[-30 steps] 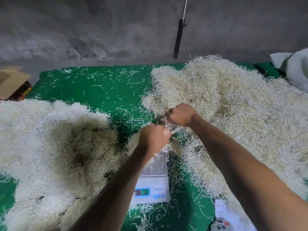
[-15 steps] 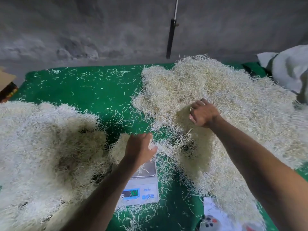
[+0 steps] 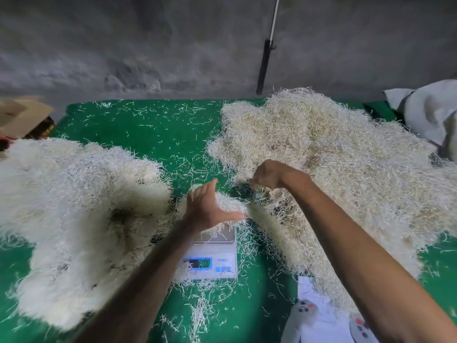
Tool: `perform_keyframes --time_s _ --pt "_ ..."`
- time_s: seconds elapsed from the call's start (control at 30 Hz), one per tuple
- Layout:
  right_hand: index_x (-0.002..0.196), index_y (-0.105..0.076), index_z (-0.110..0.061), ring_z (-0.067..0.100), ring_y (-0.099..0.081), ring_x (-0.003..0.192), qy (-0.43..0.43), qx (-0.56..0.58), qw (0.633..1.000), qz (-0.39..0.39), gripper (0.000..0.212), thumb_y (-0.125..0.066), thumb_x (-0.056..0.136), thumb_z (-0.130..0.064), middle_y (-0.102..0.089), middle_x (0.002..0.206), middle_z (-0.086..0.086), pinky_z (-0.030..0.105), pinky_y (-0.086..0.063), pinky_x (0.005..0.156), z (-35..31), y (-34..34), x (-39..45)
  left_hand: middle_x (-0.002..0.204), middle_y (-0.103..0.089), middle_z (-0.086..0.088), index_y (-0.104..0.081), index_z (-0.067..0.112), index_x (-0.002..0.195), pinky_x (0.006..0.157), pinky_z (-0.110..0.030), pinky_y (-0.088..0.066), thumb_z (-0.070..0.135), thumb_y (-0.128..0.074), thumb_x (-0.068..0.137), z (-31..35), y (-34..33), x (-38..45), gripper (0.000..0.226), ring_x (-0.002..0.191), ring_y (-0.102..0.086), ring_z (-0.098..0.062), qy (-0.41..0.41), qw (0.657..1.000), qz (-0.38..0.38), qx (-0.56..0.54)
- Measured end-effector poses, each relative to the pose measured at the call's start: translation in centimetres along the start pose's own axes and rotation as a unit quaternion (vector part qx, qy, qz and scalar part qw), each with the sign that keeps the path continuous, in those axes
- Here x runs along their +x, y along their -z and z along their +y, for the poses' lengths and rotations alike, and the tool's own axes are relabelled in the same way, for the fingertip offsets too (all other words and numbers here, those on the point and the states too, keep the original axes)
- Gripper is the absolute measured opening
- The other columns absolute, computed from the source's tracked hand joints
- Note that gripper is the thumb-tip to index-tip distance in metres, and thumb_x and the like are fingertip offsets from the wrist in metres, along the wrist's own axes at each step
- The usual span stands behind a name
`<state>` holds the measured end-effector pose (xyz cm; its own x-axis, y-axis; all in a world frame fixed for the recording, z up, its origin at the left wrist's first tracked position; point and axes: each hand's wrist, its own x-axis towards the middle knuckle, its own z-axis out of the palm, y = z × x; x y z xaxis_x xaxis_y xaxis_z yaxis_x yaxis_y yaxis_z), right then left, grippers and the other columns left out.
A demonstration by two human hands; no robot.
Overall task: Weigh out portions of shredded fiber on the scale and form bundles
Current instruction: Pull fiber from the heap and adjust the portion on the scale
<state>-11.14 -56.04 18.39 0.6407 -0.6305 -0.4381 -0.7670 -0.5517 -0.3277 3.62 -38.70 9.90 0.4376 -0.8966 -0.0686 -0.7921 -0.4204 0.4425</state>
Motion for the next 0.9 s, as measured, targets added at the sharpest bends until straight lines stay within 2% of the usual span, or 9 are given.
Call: perform_keyframes --time_s 0.1,0.2,0.3,0.4,0.5,0.57,0.63,0.77,0.9 --pt "0.100 -0.069 -0.012 0.016 -0.067 0.080 0.057 0.068 0.969 0.230 0.023 -0.055 0.105 -0.030 -0.072 0.094 0.006 0.038 -0.059 0.087 -0.5 -4.7 -2.6 0.168 -0.016 -0.006 -0.007 0.031 0.159 0.121 -0.056 -0.009 0.103 -0.061 0.039 -1.2 0.5 -2.2 0.150 0.150 -0.024 -0.029 0.042 0.998 -0.009 -0.056" --pt "0.089 -0.057 -0.023 0.002 -0.054 0.064 0.048 0.197 0.909 0.365 0.020 -0.048 0.107 -0.021 -0.059 0.079 -0.009 0.020 -0.047 0.059 -1.3 -13.6 -6.2 0.166 -0.021 0.000 -0.012 0.034 0.157 0.119 -0.051 -0.019 0.098 -0.062 0.053 -3.3 -0.8 -6.5 0.133 0.144 -0.030 -0.018 0.032 0.986 0.076 -0.148" --pt "0.119 -0.058 -0.015 0.010 -0.056 0.088 -0.047 0.222 0.925 0.303 0.027 -0.041 0.109 -0.035 -0.061 0.107 0.002 0.032 -0.054 0.086 -1.1 -24.4 -9.2 0.155 -0.043 -0.003 -0.031 0.026 0.154 0.112 -0.038 -0.042 0.075 -0.057 0.083 -6.5 -4.5 -12.4 0.089 0.134 -0.045 -0.009 0.040 0.935 0.146 -0.321" --pt "0.145 -0.041 -0.009 0.023 -0.055 0.123 -0.096 0.212 0.948 0.217 0.060 -0.031 0.107 -0.055 -0.053 0.139 0.009 0.036 -0.042 0.113 -1.5 -32.3 -12.4 0.142 -0.049 0.012 -0.036 0.045 0.146 0.096 -0.030 -0.046 0.084 -0.032 0.088 -9.3 -8.8 -18.3 0.070 0.118 -0.051 0.001 0.127 0.932 0.128 -0.314" --pt "0.162 -0.019 -0.010 0.023 -0.009 0.158 -0.099 0.136 0.971 0.168 0.076 -0.013 0.106 -0.061 -0.014 0.171 0.008 0.034 -0.005 0.126 -2.6 -37.3 -14.4 0.168 -0.008 0.008 -0.007 0.033 0.162 0.126 -0.046 -0.016 0.079 -0.007 0.094 -11.6 -13.4 -22.8 0.082 0.155 -0.011 -0.016 0.166 0.972 0.013 -0.165" --pt "0.164 -0.009 -0.015 0.017 0.014 0.157 -0.082 0.077 0.982 0.153 0.071 -0.006 0.107 -0.057 0.005 0.172 0.002 0.037 0.009 0.127 -3.4 -39.5 -15.2 0.167 0.010 0.010 0.003 0.031 0.160 0.127 -0.044 0.003 0.071 0.003 0.097 -12.1 -15.2 -24.4 0.075 0.153 0.014 -0.008 0.148 0.984 -0.028 -0.100" --pt "0.164 -0.006 -0.017 0.015 0.019 0.156 -0.078 0.064 0.982 0.162 0.067 -0.005 0.108 -0.053 0.008 0.171 0.000 0.038 0.010 0.127 -4.5 -40.8 -15.4 0.166 0.008 0.014 0.001 0.031 0.158 0.127 -0.041 0.007 0.061 0.004 0.101 -11.7 -15.2 -24.7 0.064 0.152 0.015 -0.002 0.144 0.983 -0.037 -0.110" --pt "0.164 -0.013 -0.013 0.015 0.013 0.157 -0.130 0.153 0.957 0.211 0.062 -0.012 0.110 -0.044 0.001 0.172 0.000 0.034 0.014 0.126 -8.1 -41.7 -15.3 0.162 -0.025 0.017 -0.029 0.034 0.157 0.126 -0.033 -0.008 0.056 -0.005 0.106 -11.0 -13.4 -24.8 0.060 0.152 -0.015 -0.002 0.176 0.960 -0.025 -0.217" --pt "0.162 -0.020 -0.007 0.017 -0.008 0.158 -0.097 0.303 0.930 0.181 0.058 -0.021 0.112 -0.036 -0.017 0.169 0.001 0.035 -0.002 0.129 -15.7 -41.6 -14.2 0.131 -0.065 0.005 -0.063 0.027 0.129 0.099 -0.027 -0.044 0.056 -0.028 0.105 -11.8 -9.4 -23.8 0.051 0.113 -0.061 -0.004 0.237 0.903 0.093 -0.347"
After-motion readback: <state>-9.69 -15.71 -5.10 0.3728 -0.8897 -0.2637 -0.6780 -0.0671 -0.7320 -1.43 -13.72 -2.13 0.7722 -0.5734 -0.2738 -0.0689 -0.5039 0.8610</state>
